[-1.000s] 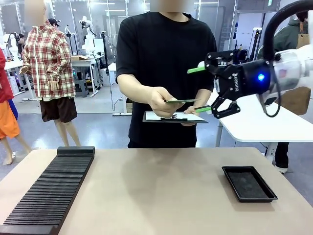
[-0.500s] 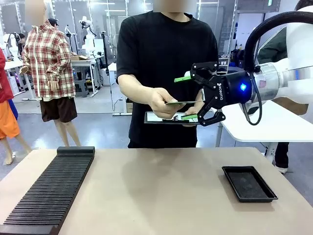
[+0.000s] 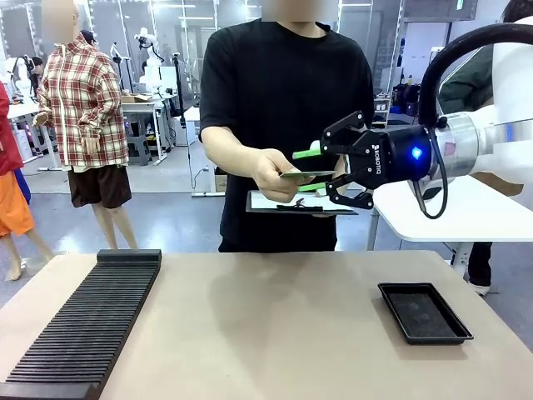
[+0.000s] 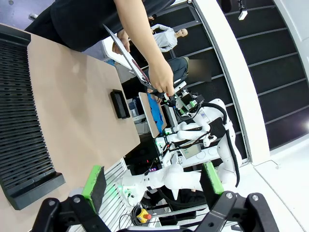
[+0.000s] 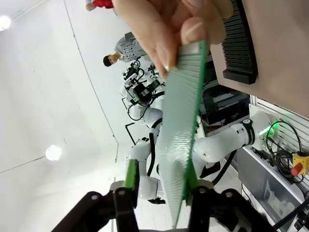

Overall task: Inspect the PCB.
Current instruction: Pick up the Blank PCB that the human is holding.

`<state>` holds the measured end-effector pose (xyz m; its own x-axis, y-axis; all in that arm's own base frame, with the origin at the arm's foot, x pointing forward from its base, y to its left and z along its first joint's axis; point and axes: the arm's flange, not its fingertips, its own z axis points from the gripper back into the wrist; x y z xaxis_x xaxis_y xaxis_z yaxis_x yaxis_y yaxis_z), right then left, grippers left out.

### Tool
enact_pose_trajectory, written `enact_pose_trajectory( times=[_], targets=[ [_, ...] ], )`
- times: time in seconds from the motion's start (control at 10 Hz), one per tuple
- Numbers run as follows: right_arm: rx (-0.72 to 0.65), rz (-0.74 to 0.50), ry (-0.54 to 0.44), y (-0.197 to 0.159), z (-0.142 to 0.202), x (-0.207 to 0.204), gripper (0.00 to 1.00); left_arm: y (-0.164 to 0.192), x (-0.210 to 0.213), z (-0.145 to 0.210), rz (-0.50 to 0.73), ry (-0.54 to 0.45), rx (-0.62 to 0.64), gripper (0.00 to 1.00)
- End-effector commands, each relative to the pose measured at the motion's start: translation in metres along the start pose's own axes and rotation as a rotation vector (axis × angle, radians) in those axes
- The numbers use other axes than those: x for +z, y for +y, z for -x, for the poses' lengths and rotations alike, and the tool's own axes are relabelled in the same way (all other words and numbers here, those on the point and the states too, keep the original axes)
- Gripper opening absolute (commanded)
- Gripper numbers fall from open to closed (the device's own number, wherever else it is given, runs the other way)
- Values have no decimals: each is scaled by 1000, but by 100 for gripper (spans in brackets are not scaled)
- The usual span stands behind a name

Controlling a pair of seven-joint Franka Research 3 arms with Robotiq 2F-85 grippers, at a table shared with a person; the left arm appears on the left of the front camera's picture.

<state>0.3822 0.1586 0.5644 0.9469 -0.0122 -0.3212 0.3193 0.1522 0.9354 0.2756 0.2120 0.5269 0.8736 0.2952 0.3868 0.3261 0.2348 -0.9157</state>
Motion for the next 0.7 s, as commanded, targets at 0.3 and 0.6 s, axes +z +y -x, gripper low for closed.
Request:
enact_pose_trajectory(
  times=[0.3,0.6],
  targets=[
    [20,-32,4,-10,4,-6,0,-2,-1,1,3,5,-10,100],
    [27,-43,0,-10,3,-7,0,-2,-1,1,3,5,-10,100]
  ],
)
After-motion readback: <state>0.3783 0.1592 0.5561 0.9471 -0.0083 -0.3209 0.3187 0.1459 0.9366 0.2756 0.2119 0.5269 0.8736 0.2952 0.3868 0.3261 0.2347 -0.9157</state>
